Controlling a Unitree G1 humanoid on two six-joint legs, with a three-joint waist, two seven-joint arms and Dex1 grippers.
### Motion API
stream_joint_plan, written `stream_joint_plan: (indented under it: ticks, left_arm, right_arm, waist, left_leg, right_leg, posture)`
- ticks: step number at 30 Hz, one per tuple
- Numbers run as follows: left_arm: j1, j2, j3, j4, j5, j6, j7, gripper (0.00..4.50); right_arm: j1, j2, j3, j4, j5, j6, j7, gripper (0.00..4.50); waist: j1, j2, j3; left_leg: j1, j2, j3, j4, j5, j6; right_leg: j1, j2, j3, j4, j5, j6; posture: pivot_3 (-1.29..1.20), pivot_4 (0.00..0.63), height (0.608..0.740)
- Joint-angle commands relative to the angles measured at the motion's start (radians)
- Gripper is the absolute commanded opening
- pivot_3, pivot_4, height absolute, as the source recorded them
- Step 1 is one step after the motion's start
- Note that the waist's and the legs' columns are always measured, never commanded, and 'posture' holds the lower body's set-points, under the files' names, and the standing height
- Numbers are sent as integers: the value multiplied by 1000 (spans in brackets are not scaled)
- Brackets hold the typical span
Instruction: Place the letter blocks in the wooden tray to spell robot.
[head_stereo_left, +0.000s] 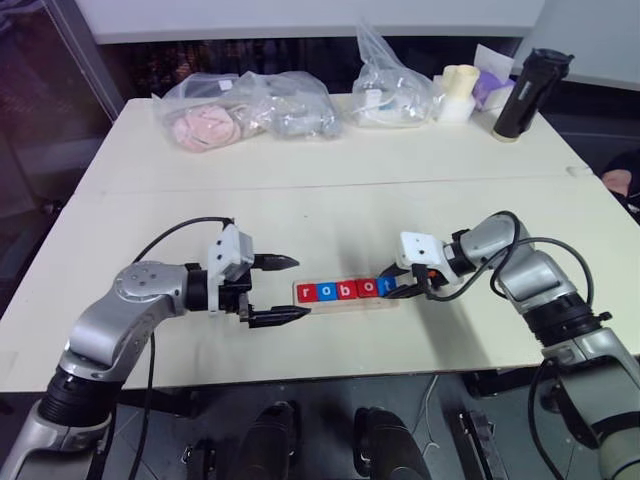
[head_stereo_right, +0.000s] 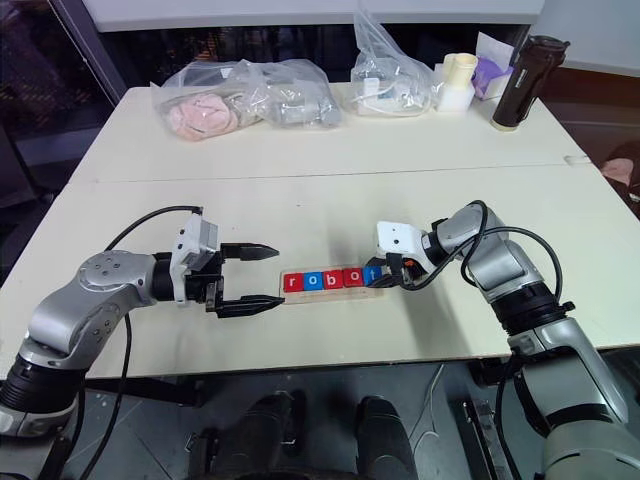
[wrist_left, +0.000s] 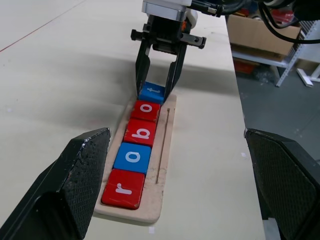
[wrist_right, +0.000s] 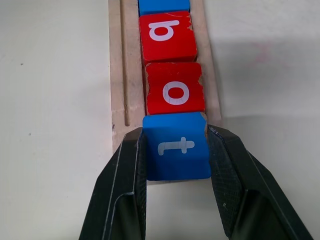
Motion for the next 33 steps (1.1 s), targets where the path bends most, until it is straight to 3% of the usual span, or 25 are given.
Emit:
stream_joint_plan:
  ticks: [1,18,23,24,25,33]
  left_arm:
    - [1,5,22,-43,-15,-2,5,4500]
    - [-1,-1,14,-46,-14,-5,14,4500]
    - [-1,0,13,-47,-16,-5,16,4500]
    - [-1,0,13,-46,-16,-5,17,4500]
    - [-1,-1,13,-46,-16,-5,18,4500]
    - [-6,-3,10,-39,-16,-7,16,4500]
  right_arm:
    - [-29,8,-5,-11,0,-2,4,1136]
    - [-31,23,-4,-6,-11,2,4,1136]
    - [-38,23,-6,-13,-8,17,6,3510]
    - [-38,22,-7,-22,-5,24,10,4154]
    - [-37,20,-8,-30,-1,30,14,4462]
    - [-39,7,-40,-79,20,68,9,4462]
  waist:
    - [0,0,0]
    - [-1,0,0]
    - [-1,0,0]
    - [-1,0,0]
    - [-1,0,0]
    - [-1,0,0]
  left_leg:
    - [0,0,0,0,0,0]
    - [0,0,0,0,0,-1]
    - [0,0,0,0,0,-1]
    - [0,0,0,1,1,-1]
    - [0,0,0,1,1,-1]
    - [0,0,0,1,1,-1]
  right_leg:
    - [0,0,0,0,0,0]
    - [-1,0,1,3,0,0]
    - [-1,0,1,3,0,0]
    - [-1,0,1,3,0,0]
    - [-1,0,1,3,0,0]
    - [-1,0,1,4,0,0]
  posture:
    - [0,150,725]
    - [0,150,725]
    - [0,150,725]
    - [0,150,725]
    - [0,150,725]
    - [0,150,725]
